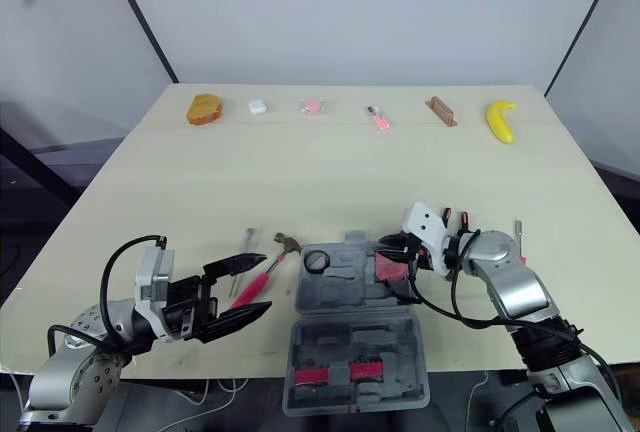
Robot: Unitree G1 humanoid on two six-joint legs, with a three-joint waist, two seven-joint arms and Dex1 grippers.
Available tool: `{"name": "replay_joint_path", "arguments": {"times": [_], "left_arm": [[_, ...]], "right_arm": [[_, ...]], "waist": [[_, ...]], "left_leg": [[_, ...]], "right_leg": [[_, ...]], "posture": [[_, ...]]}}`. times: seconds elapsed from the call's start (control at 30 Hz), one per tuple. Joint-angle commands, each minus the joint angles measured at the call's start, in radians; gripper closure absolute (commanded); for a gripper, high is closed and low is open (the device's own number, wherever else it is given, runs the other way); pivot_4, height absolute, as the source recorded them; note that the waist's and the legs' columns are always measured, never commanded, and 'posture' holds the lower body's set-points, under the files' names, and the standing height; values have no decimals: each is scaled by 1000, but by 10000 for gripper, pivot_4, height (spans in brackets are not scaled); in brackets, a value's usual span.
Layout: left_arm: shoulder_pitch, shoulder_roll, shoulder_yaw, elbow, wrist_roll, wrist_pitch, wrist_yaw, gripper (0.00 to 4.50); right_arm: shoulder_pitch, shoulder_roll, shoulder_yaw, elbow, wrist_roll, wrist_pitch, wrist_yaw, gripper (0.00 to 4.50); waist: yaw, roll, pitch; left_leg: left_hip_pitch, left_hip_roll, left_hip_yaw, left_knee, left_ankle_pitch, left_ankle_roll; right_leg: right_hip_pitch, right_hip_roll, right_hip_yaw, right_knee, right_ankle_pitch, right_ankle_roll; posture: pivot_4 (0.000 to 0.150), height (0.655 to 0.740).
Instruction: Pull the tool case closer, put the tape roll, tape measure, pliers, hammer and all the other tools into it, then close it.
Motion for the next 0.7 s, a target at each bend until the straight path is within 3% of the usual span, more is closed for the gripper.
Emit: {"name": "replay_joint_path", "arguments": {"times": [0.03, 0.2, 0.3, 0.37, 0.4, 0.67, 0.7], "left_arm": [[0, 9, 6, -16, -2, -1, -4, 0], [-5, 5, 0, -20, -1, 2, 2, 0], [-10, 5, -3, -21, 0, 4, 5, 0], [-10, 7, -1, -20, -1, 4, 3, 0], [-10, 7, -1, -20, -1, 3, 3, 0], [-6, 8, 1, -24, 1, 1, 7, 0], [-5, 7, 1, -25, 1, 1, 8, 0]], "right_arm": [[8, 4, -32, -14, 31, -8, -4, 36814], [15, 6, -26, -15, 44, -1, -8, 36814], [19, 8, -23, -10, 40, -13, -15, 28073], [20, 15, -25, -10, 34, -17, -32, 16715], [21, 16, -25, -7, 34, -17, -33, 13725], [29, 21, -23, 10, 38, -23, -37, 13725], [31, 22, -22, 12, 39, -24, -36, 15793]], "waist": [[0, 0, 0], [0, 0, 0], [0, 0, 0], [1, 0, 0], [1, 0, 0], [1, 0, 0], [1, 0, 0]], "left_leg": [[0, 0, 0, 0, 0, 0], [0, 0, 0, 0, 0, 0], [0, 0, 0, 0, 0, 0], [0, 0, 0, 0, 0, 0], [0, 0, 0, 0, 0, 0], [0, 0, 0, 0, 0, 0], [0, 0, 0, 0, 0, 0]], "right_leg": [[0, 0, 0, 0, 0, 0], [0, 0, 0, 0, 0, 0], [0, 0, 0, 0, 0, 0], [0, 0, 0, 0, 0, 0], [0, 0, 0, 0, 0, 0], [0, 0, 0, 0, 0, 0], [0, 0, 0, 0, 0, 0]], "posture": [[1500, 7400], [1500, 7400], [1500, 7400], [1500, 7400], [1500, 7400], [1500, 7400], [1500, 7400]]}}
